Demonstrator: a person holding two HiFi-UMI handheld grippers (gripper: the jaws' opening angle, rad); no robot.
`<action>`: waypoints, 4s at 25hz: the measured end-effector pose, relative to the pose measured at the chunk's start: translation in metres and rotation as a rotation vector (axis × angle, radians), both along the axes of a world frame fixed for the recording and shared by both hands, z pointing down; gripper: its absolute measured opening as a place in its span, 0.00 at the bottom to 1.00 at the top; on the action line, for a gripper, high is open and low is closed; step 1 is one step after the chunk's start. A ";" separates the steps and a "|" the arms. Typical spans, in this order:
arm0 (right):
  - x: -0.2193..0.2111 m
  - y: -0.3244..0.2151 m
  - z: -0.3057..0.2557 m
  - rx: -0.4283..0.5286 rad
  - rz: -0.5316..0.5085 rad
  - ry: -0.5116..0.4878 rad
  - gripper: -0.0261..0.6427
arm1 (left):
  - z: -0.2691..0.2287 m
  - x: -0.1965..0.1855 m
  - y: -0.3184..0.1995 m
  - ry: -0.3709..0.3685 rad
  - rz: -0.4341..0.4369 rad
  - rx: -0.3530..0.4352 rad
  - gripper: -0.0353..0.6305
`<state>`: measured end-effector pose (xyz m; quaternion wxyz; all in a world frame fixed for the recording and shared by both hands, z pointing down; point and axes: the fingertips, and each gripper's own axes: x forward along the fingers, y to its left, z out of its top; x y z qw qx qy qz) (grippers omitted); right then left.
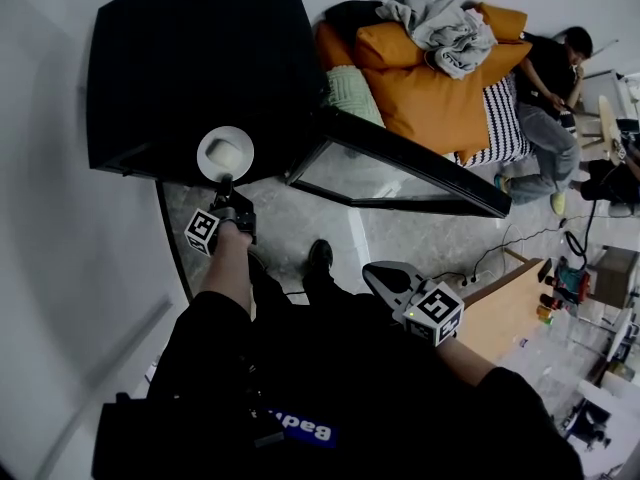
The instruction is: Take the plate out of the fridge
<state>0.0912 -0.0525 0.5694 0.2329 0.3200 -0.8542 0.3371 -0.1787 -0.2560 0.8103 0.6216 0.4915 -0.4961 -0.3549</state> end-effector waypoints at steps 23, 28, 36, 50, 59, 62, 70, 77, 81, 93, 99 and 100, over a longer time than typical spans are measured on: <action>-0.046 -0.003 -0.022 0.111 -0.092 -0.089 0.03 | -0.090 -0.024 0.069 -0.030 0.090 0.062 0.08; -0.061 -0.004 -0.033 0.145 -0.117 -0.096 0.03 | -0.124 -0.014 0.079 -0.040 0.194 0.115 0.08; -0.071 -0.013 -0.035 0.189 -0.131 -0.098 0.03 | -0.154 -0.007 0.115 -0.048 0.336 0.102 0.08; -0.088 -0.014 -0.045 0.233 -0.167 -0.104 0.03 | -0.256 0.021 0.140 0.053 0.393 0.183 0.08; -0.094 -0.016 -0.059 0.267 -0.163 -0.145 0.03 | -0.318 0.044 0.161 0.054 0.479 0.196 0.08; -0.094 -0.014 -0.060 0.260 -0.158 -0.167 0.03 | -0.335 0.051 0.169 0.055 0.500 0.205 0.08; -0.095 -0.008 -0.065 0.264 -0.172 -0.165 0.03 | -0.353 0.060 0.175 0.064 0.522 0.215 0.08; -0.096 -0.009 -0.069 0.303 -0.184 -0.178 0.03 | -0.357 0.066 0.177 0.065 0.532 0.233 0.08; -0.100 -0.010 -0.071 0.305 -0.195 -0.187 0.03 | -0.358 0.068 0.178 0.065 0.543 0.239 0.08; -0.102 -0.011 -0.071 0.314 -0.216 -0.183 0.03 | -0.358 0.071 0.180 0.060 0.560 0.234 0.08; -0.104 -0.010 -0.073 0.303 -0.217 -0.185 0.03 | -0.357 0.071 0.180 0.066 0.557 0.229 0.08; -0.105 -0.010 -0.073 0.301 -0.218 -0.184 0.03 | -0.357 0.071 0.180 0.066 0.557 0.230 0.08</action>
